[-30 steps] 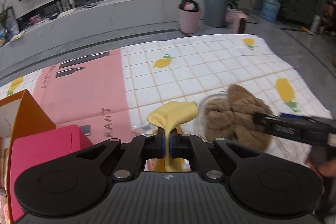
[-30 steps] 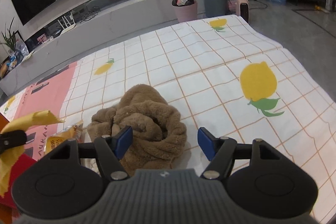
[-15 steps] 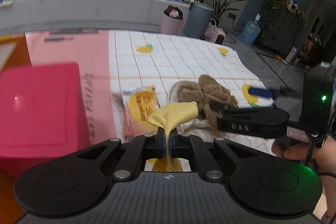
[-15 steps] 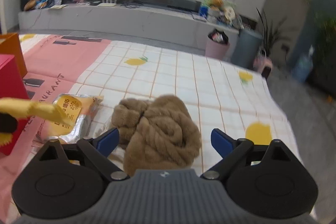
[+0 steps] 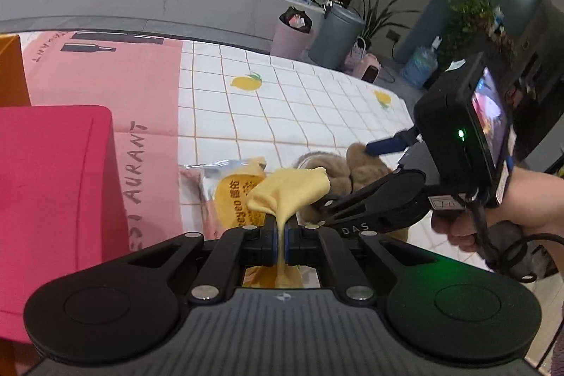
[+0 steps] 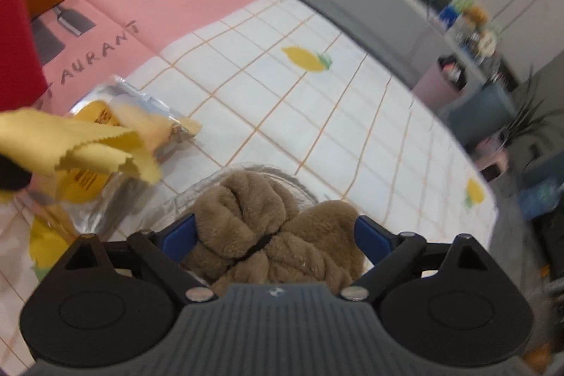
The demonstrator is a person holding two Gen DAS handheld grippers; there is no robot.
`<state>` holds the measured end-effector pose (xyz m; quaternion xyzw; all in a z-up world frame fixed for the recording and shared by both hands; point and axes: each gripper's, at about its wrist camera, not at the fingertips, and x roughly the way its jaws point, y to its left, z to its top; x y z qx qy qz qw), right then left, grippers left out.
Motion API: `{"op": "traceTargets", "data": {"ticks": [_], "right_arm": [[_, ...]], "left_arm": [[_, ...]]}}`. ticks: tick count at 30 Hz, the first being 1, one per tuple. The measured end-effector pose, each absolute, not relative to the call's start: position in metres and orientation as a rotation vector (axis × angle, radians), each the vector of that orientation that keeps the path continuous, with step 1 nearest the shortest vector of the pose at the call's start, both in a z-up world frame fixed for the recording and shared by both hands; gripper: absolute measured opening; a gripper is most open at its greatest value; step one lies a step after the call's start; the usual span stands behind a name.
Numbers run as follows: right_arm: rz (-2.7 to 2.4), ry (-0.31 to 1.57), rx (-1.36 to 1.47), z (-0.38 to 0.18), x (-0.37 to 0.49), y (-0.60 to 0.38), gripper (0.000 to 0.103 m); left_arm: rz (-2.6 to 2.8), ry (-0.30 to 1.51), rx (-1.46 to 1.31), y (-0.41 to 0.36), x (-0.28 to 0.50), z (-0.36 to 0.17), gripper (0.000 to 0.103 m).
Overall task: Organize soft objects
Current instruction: 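Lift the brown teddy bear with the right tool while the left tool holds the yellow cloth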
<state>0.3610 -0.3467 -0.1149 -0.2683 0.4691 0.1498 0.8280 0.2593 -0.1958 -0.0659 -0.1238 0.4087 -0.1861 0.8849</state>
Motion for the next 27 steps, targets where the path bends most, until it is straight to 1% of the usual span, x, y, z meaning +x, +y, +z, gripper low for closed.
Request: {"op": "traceTargets", "data": {"ticks": [2,4,5,7,12,17,21,23,24,25,27], "right_arm": [[0.328,1.034,-0.501,-0.117,0.369,-0.354,0.093],[0.336,1.072,-0.411,-0.118,0.374,-0.361,0.086],[0.336,1.081,-0.374,-0.118,0.373,-0.364,0.080],[0.340,1.071,-0.377,-0.117,0.370,-0.363,0.075],[0.319,1.056,-0.357,-0.110,0.364,-0.363,0.059],[0.260,1.070,-0.311,-0.103,0.355,-0.364,0.053],[0.129,1.183,-0.276,-0.089,0.338,-0.370,0.053],[0.100,1.191,-0.217,-0.081,0.320,-0.378,0.054],[0.103,1.196,-0.197,-0.080,0.312,-0.382,0.058],[0.099,1.190,-0.188,-0.079,0.304,-0.385,0.059],[0.091,1.162,-0.205,-0.079,0.291,-0.392,0.070]], "left_arm": [[-0.386,0.860,-0.241,-0.200,0.260,-0.068,0.003],[-0.391,0.862,-0.245,-0.203,0.260,-0.070,0.003],[-0.399,0.865,-0.243,-0.204,0.261,-0.071,0.003],[-0.395,0.866,-0.233,-0.206,0.260,-0.072,0.003],[-0.404,0.888,-0.253,-0.207,0.257,-0.073,0.003],[-0.397,0.869,-0.246,-0.206,0.254,-0.067,0.003],[-0.393,0.871,-0.270,-0.197,0.255,-0.062,0.003],[-0.388,0.863,-0.269,-0.193,0.255,-0.059,0.003],[-0.386,0.863,-0.268,-0.192,0.255,-0.058,0.003],[-0.386,0.864,-0.268,-0.191,0.255,-0.057,0.003],[-0.388,0.865,-0.270,-0.191,0.254,-0.057,0.003]]}}
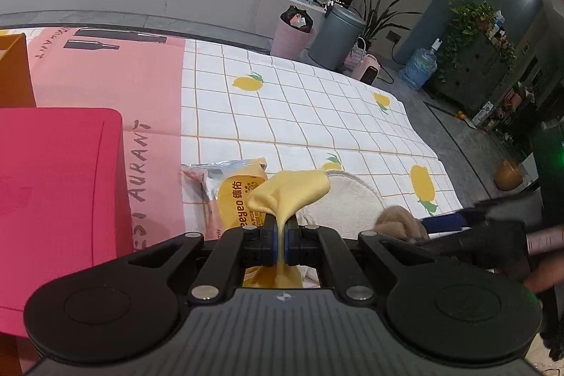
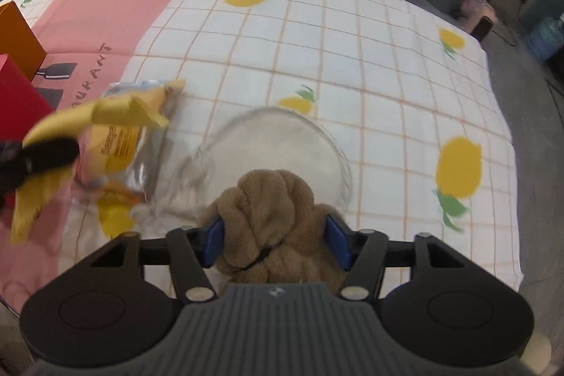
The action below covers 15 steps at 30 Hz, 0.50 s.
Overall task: Organize soft objects
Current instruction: 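Lift the brown teddy bear with the right tool while the left tool holds the yellow cloth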
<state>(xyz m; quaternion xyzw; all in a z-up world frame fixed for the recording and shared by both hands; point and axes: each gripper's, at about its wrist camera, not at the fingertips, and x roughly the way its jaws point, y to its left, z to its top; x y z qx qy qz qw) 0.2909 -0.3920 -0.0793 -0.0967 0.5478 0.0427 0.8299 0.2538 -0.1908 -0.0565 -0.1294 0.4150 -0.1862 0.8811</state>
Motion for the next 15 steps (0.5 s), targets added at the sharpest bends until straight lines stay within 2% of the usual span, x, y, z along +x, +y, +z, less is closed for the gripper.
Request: {"op": "traceTargets", "data": {"ticks": [3,7,12,15], "right_arm": [[0.100,1.121,-0.230,-0.078,0.277,-0.403,0.079],[0.192,1.165,-0.275,-0.081,0.271,-0.403,0.094],[0.247,1.164,-0.505,-0.099,0.272,-0.387,0.096],[0.239,1.198,-0.485,-0.112,0.283,-0.390,0.096]], "left_arm": [[-0.408,0.842,-0.262,-0.190,0.249,-0.050,0.003],[-0.428,0.814,-0.248,-0.193,0.244,-0.042,0.003],[-0.431,0.823,-0.226,-0.199,0.245,-0.046,0.004],[-0.424,0.830,-0.220,-0.201,0.247,-0.050,0.004]]}}
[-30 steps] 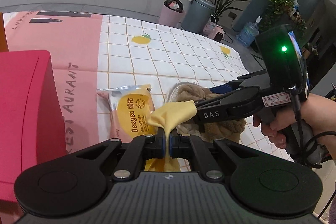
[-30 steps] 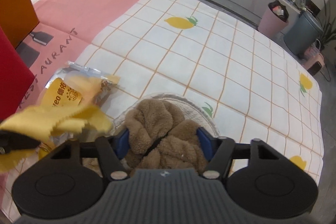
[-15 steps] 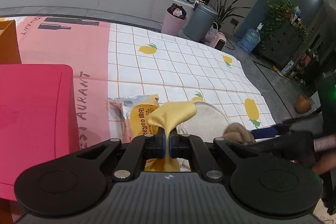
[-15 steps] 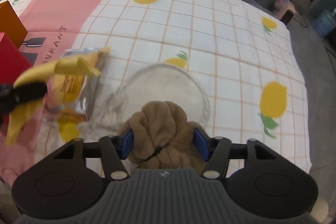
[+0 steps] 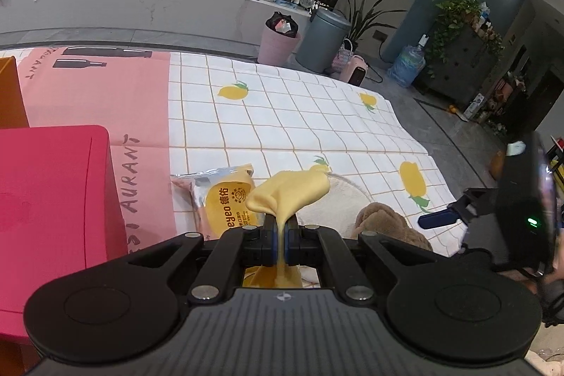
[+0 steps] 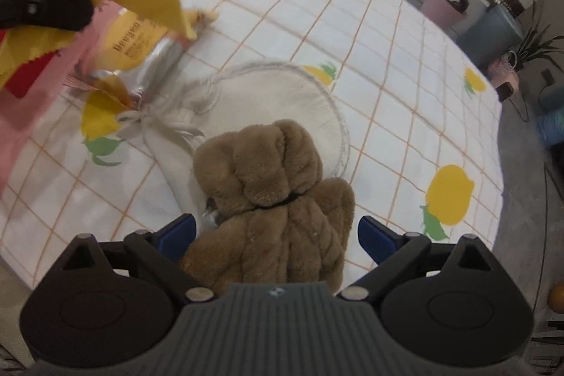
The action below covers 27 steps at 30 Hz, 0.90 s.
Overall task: Organize soft objects
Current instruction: 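Lift the brown teddy bear with the right tool while the left tool holds the yellow cloth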
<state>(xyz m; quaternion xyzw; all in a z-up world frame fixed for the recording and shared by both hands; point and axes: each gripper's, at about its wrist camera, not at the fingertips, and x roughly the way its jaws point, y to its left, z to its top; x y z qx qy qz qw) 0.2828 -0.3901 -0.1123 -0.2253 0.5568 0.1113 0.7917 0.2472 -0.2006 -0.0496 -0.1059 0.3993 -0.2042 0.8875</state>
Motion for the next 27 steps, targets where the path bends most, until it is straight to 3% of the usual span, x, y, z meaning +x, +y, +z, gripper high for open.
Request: {"op": "traceTargets", "data": {"ticks": [5,7,10,12,20,27], "right_arm": [[0.202,1.260,-0.258,-0.131,0.301,-0.415,0.094],[0.206,1.240,-0.158,-0.131,0.301,-0.429,0.085],[0.164,1.189,-0.136,-0.124,0.293,-0.442,0.056],[0.140,1.189,-0.115,-0.121,0.288,-0.449,0.049],[0.089,1.153,-0.087,-0.111,0.266,-0.450,0.050],[0.098,1.208,0.102,-0.114,0.239,-0.475,0.068]], "left_arm": [[-0.419,0.837,-0.226,-0.199,0.250,-0.052,0.004],[-0.418,0.841,-0.228,-0.197,0.250,-0.053,0.004],[-0.411,0.847,-0.231,-0.196,0.252,-0.054,0.004],[-0.409,0.847,-0.229,-0.197,0.251,-0.053,0.004],[-0.442,0.831,-0.212,-0.199,0.237,-0.039,0.004],[-0.464,0.857,-0.213,-0.205,0.236,-0.042,0.004]]}}
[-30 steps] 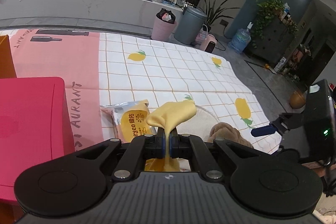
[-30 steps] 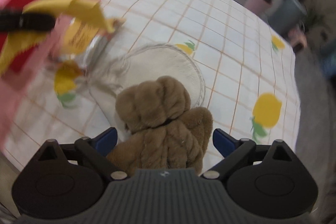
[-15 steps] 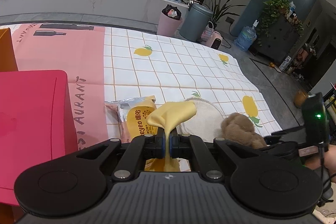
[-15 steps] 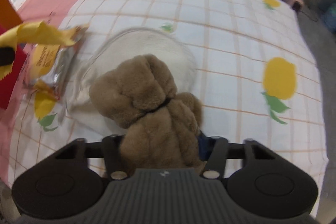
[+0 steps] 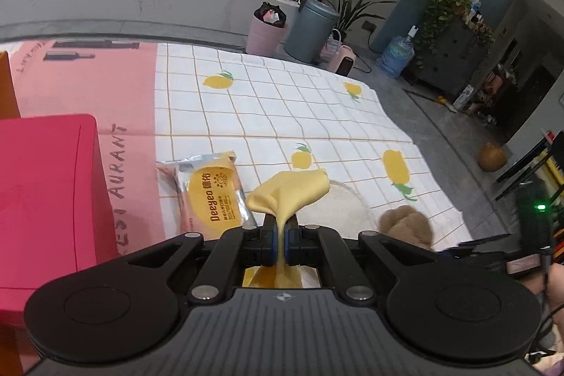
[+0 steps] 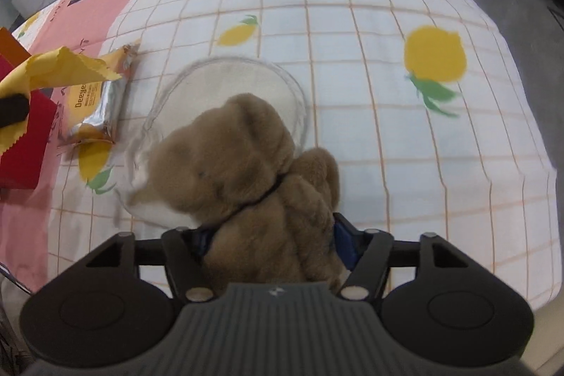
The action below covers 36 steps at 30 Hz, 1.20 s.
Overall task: Organize soft objects
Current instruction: 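Lift the brown teddy bear with the right tool while the left tool holds the yellow cloth, then carry the teddy bear and yellow cloth with both tools over the orange box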
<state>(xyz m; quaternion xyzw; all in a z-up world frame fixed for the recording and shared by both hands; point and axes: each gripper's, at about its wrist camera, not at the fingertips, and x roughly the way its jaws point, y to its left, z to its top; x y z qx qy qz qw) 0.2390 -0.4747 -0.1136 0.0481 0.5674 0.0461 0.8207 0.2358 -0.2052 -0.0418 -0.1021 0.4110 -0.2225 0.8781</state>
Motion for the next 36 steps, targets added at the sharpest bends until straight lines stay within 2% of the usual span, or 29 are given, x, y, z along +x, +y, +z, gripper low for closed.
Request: {"op": "traceTargets", "data": {"ticks": [9,12,17,20,24,32,36], "right_arm": [[0.074,1.185,0.439,-0.128,0.224,-0.524,0.066],[0.043,1.170,0.511,-0.129,0.222,-0.535,0.050],[0.045,1.123,0.289,-0.116,0.217,-0.512,0.044],[-0.055,1.153,0.304,-0.110,0.216,-0.515,0.043],[-0.024,1.098,0.222,-0.085,0.208,-0.496,0.043],[-0.095,0.850,0.168,-0.009,0.190,-0.430,0.044],[-0.030,0.745,0.143,0.031,0.182,-0.377,0.044]], "left_arm": [[-0.480,0.867,-0.196,-0.211,0.238,-0.047,0.004],[-0.475,0.874,-0.190,-0.212,0.239,-0.049,0.004],[-0.476,0.867,-0.171,-0.214,0.236,-0.046,0.004],[-0.476,0.858,-0.145,-0.217,0.233,-0.042,0.004],[-0.471,0.843,-0.115,-0.217,0.226,-0.032,0.004],[-0.443,0.778,-0.070,-0.200,0.200,0.021,0.004],[-0.416,0.713,-0.051,-0.164,0.183,0.056,0.004]]}}
